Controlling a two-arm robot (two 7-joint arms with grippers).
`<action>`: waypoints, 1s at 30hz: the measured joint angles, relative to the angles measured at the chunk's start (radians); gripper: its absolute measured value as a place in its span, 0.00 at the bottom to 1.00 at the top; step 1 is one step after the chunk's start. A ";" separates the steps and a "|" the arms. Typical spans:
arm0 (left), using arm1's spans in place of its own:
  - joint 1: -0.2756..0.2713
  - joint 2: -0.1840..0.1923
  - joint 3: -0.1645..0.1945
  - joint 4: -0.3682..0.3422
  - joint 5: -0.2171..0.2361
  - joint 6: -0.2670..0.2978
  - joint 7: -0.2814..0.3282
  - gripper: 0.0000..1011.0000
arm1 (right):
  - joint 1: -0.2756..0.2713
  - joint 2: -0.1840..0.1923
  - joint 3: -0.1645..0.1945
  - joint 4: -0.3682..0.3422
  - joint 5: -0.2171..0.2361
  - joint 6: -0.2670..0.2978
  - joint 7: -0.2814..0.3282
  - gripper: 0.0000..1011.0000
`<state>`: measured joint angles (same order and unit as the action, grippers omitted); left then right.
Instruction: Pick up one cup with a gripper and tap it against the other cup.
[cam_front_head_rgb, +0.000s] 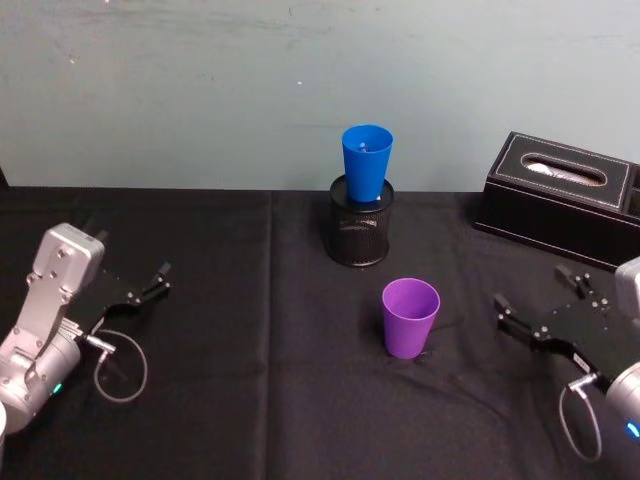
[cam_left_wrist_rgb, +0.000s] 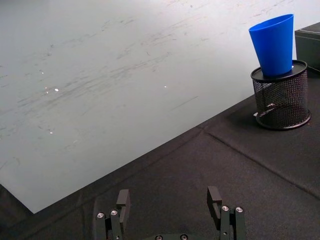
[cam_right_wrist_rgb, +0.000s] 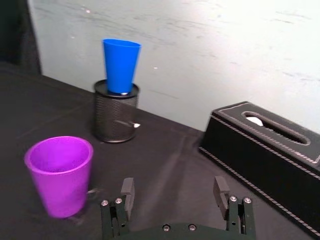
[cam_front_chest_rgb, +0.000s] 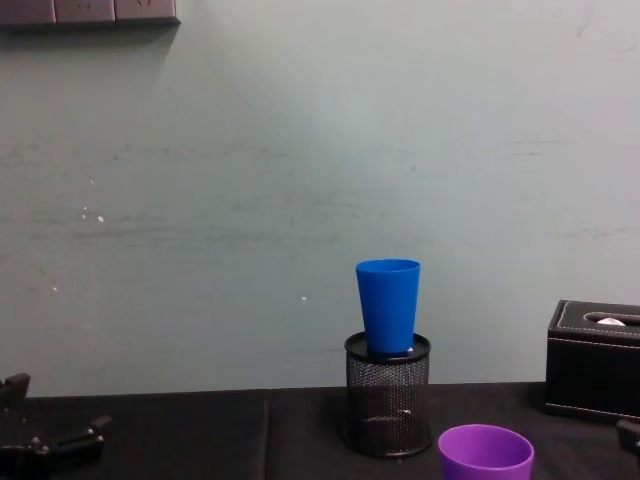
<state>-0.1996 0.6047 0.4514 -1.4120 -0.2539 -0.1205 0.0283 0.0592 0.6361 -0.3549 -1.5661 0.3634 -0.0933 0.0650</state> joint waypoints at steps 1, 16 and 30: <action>0.000 0.000 0.000 0.000 0.000 0.000 0.000 1.00 | -0.006 0.000 0.002 -0.005 0.002 -0.001 0.005 0.99; 0.000 0.000 0.000 0.000 0.000 0.000 0.000 1.00 | -0.049 -0.053 -0.019 -0.016 0.008 -0.061 0.105 0.99; 0.000 0.000 0.000 0.000 0.000 0.000 0.000 1.00 | 0.006 -0.130 -0.050 0.053 -0.030 -0.062 0.162 0.99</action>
<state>-0.1995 0.6047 0.4514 -1.4120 -0.2539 -0.1205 0.0283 0.0648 0.5057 -0.4049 -1.5128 0.3332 -0.1553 0.2270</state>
